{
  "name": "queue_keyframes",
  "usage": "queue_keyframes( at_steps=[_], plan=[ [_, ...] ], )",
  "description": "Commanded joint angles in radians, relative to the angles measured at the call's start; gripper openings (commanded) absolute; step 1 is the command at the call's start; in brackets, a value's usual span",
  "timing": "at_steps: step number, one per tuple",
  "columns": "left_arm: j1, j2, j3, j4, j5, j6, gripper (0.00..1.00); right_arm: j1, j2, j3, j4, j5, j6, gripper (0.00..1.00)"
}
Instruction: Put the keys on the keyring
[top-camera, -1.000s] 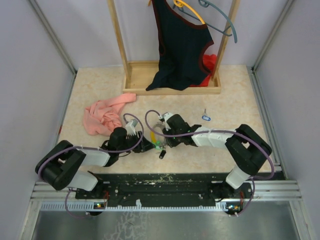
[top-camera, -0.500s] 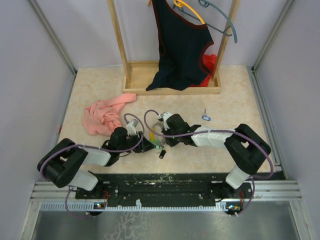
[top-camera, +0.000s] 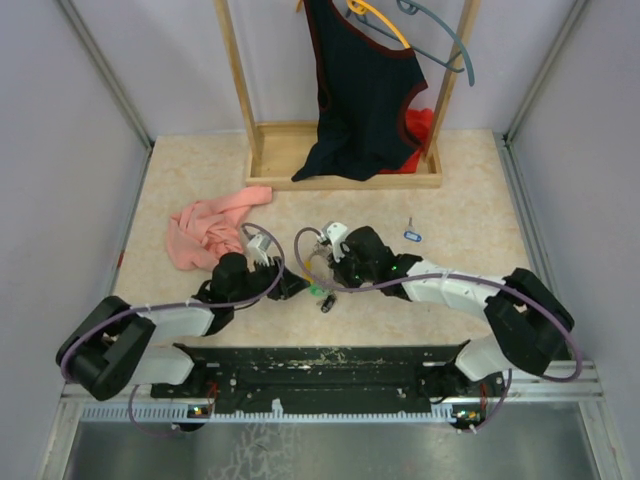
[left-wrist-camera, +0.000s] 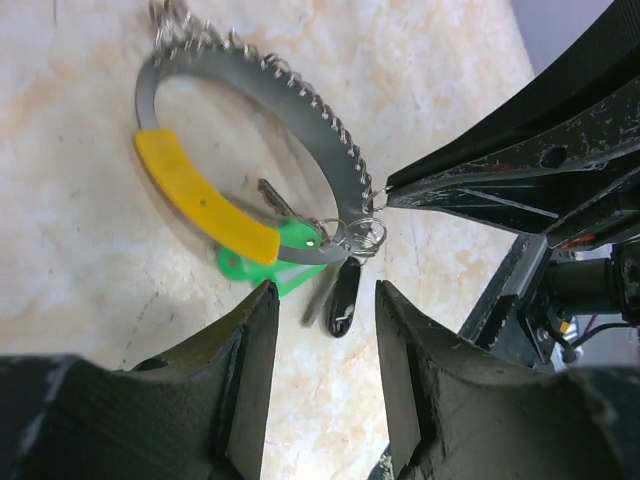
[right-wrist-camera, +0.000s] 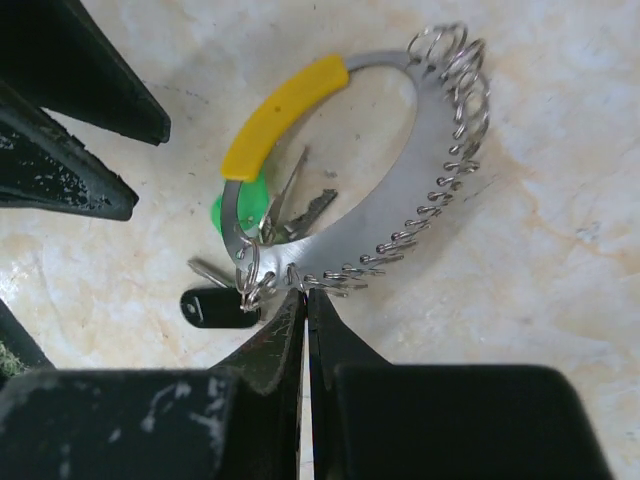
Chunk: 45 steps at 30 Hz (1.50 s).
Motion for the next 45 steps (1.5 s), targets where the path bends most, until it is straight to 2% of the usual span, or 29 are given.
queue_keyframes(
  at_steps=[1,9,14,19,25,31,36,45],
  plan=[
    [0.002,-0.089,0.029,-0.011,-0.016,0.167,0.49,-0.002,-0.122,-0.025,0.107,-0.013,-0.180,0.00],
    [0.003,-0.163,0.031,0.150,0.049,0.406,0.48,-0.002,-0.177,-0.051,0.257,-0.011,-0.335,0.00],
    [0.004,-0.177,0.018,0.253,0.027,0.513,0.48,-0.002,-0.198,-0.100,0.389,-0.065,-0.479,0.00],
    [0.004,-0.121,0.075,0.206,0.000,0.582,0.46,-0.003,-0.221,-0.120,0.414,-0.166,-0.629,0.00],
    [0.007,-0.032,0.110,0.200,-0.055,0.586,0.42,-0.005,-0.224,-0.145,0.451,-0.199,-0.679,0.00],
    [0.006,0.043,0.143,0.160,0.078,0.556,0.41,-0.008,-0.218,-0.147,0.478,-0.191,-0.681,0.00],
    [-0.003,0.062,0.084,0.268,0.141,0.476,0.41,-0.023,-0.216,-0.168,0.540,-0.211,-0.672,0.00],
    [-0.127,0.046,0.002,0.337,0.125,0.479,0.41,-0.066,-0.215,-0.192,0.619,-0.302,-0.621,0.00]
  ],
)
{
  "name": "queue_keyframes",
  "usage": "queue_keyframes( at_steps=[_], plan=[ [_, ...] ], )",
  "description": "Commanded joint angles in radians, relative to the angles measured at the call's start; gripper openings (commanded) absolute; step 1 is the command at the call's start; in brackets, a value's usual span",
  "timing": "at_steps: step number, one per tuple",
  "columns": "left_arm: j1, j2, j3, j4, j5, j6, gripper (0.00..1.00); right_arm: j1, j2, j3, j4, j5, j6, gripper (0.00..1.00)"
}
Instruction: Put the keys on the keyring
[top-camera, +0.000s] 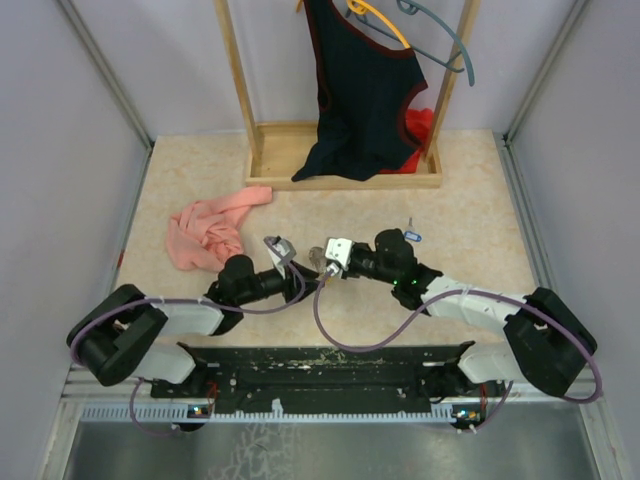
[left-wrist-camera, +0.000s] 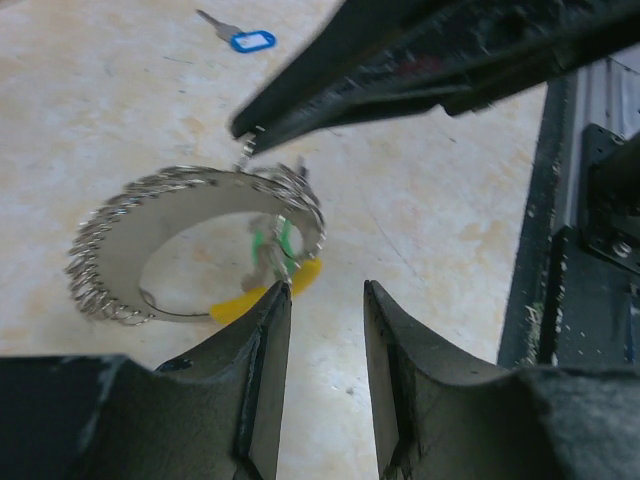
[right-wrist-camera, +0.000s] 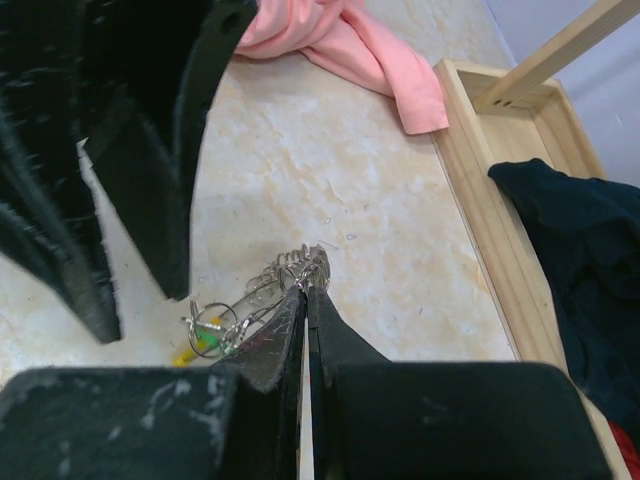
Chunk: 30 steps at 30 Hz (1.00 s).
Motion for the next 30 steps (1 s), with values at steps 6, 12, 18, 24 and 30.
queue_keyframes(
  at_steps=[6,12,18,24,30],
  plan=[
    [-0.016,-0.126,-0.140,0.173,-0.155,0.017,0.42,-0.024,-0.035,-0.030,0.135,-0.109,0.020,0.00],
    [0.015,-0.141,-0.138,0.220,-0.137,0.166,0.42,-0.029,-0.036,-0.061,0.180,-0.147,0.028,0.00],
    [0.017,-0.002,-0.147,0.489,-0.043,0.282,0.37,-0.029,-0.037,-0.068,0.194,-0.156,0.050,0.00],
    [0.020,0.134,-0.157,0.721,0.038,0.327,0.34,-0.029,-0.048,-0.070,0.183,-0.167,0.058,0.00],
    [0.024,0.162,-0.118,0.682,0.094,0.350,0.34,-0.029,-0.050,-0.068,0.177,-0.175,0.060,0.00]
  ],
)
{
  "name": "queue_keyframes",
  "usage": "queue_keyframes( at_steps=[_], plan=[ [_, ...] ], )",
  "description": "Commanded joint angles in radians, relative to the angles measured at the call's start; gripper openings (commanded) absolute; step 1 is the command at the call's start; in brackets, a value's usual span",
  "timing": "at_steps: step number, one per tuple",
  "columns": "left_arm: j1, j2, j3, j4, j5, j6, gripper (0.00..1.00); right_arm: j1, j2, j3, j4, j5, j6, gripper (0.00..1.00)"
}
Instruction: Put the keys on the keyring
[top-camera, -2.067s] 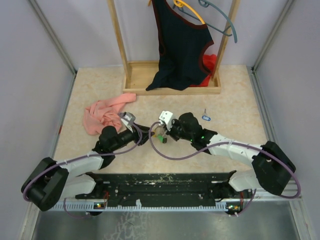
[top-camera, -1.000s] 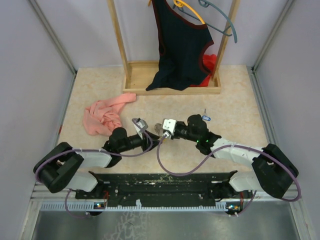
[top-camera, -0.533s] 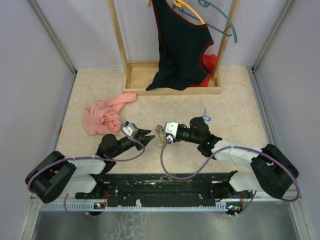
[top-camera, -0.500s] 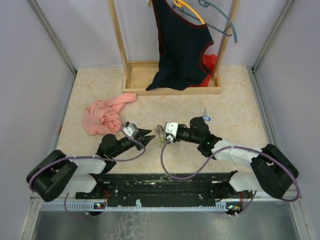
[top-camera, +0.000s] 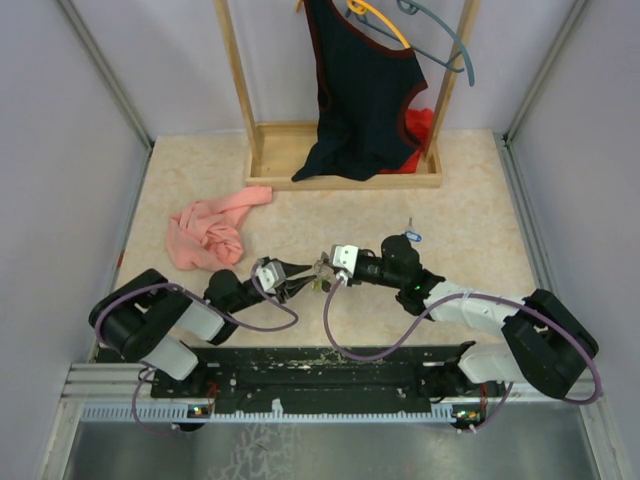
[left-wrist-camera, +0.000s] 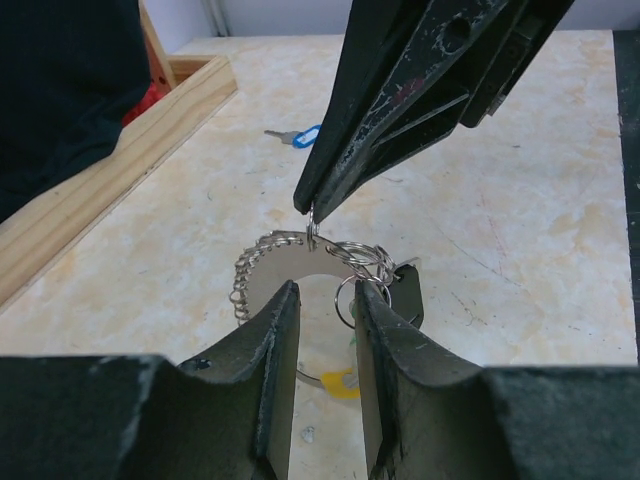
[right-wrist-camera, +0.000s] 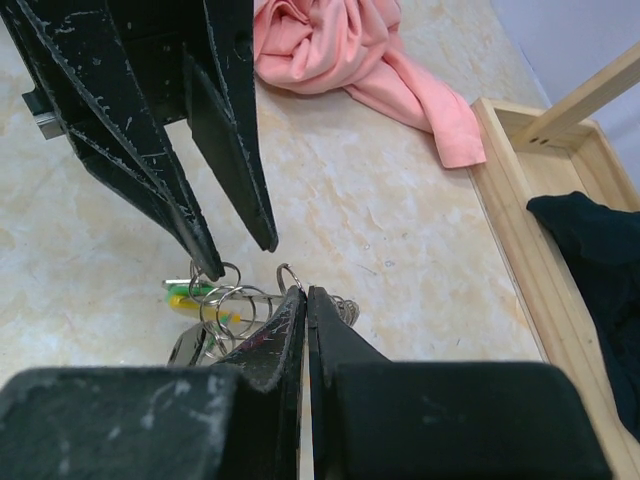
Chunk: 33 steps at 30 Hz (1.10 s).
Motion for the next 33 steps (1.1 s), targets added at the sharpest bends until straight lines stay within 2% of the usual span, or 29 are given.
queue_keyframes(
  at_steps=[1,4,12,19,33],
  plan=[
    [0.007,-0.005,0.036,0.118,0.066,0.038,0.35,-0.007,-0.040,0.008,0.054,-0.036,0.014,0.00],
    [0.007,-0.022,0.051,0.059,0.058,0.044,0.36,-0.007,-0.038,0.012,0.051,-0.046,0.015,0.00],
    [0.007,-0.009,0.083,0.029,0.070,0.031,0.36,-0.006,-0.035,0.018,0.049,-0.068,0.020,0.00],
    [0.007,-0.011,0.100,-0.024,0.071,0.044,0.31,-0.007,-0.041,0.023,0.045,-0.081,0.029,0.00],
    [0.015,-0.030,0.071,-0.061,0.085,0.071,0.31,-0.007,-0.052,0.024,0.043,-0.080,0.035,0.00]
  ],
)
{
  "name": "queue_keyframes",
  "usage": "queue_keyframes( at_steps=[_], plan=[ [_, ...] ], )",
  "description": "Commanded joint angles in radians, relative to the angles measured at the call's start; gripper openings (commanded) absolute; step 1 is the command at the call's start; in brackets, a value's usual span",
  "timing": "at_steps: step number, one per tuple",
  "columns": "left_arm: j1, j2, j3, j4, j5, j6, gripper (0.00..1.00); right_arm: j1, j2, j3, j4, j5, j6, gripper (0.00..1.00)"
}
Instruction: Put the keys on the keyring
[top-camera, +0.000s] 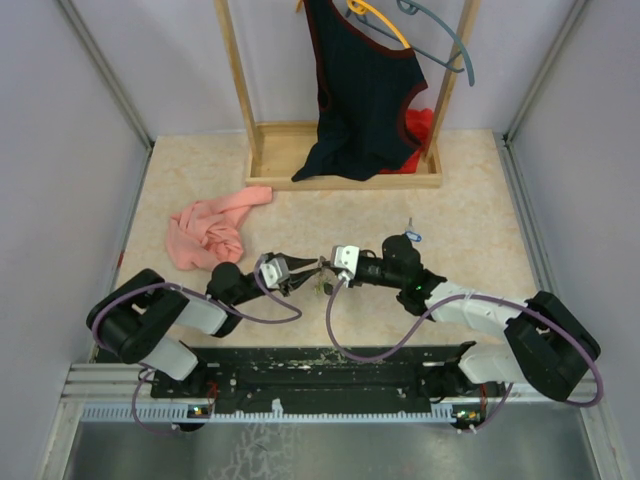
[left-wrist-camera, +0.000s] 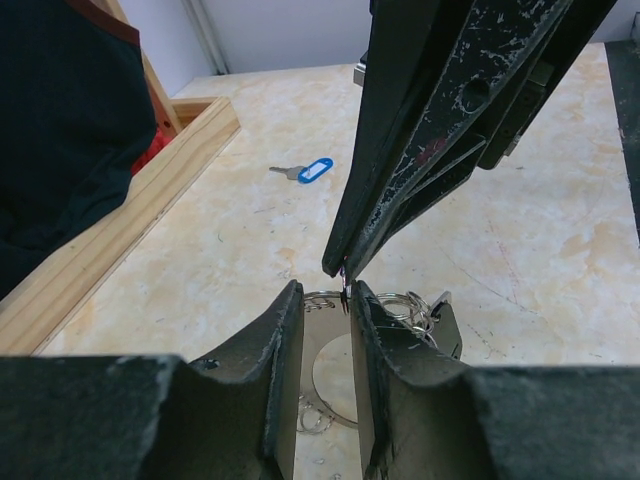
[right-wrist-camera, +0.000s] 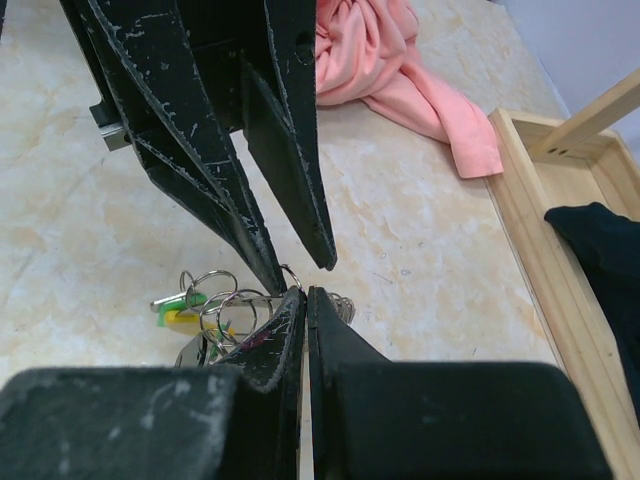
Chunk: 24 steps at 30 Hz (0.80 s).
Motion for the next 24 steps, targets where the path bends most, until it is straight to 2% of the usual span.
queue_keyframes(
  at_steps=[1,9,19,22,24],
  plan=[
    [0.011,-0.017,-0.003,-0.021,0.025,0.015,0.30,-0.004,-0.038,0.025,0.060,-0.041,0.016,0.00],
    [0.014,-0.030,0.021,-0.084,0.035,0.023,0.25,-0.005,-0.035,0.027,0.062,-0.055,0.020,0.00],
    [0.014,-0.024,0.033,-0.066,0.020,0.015,0.23,-0.005,-0.029,0.039,0.041,-0.090,0.026,0.00],
    [0.014,-0.020,0.037,-0.066,0.025,0.015,0.19,-0.005,-0.028,0.044,0.031,-0.098,0.028,0.00],
    [0.014,-0.018,0.040,-0.066,0.033,0.017,0.12,-0.005,-0.030,0.048,0.023,-0.103,0.029,0.00]
  ],
)
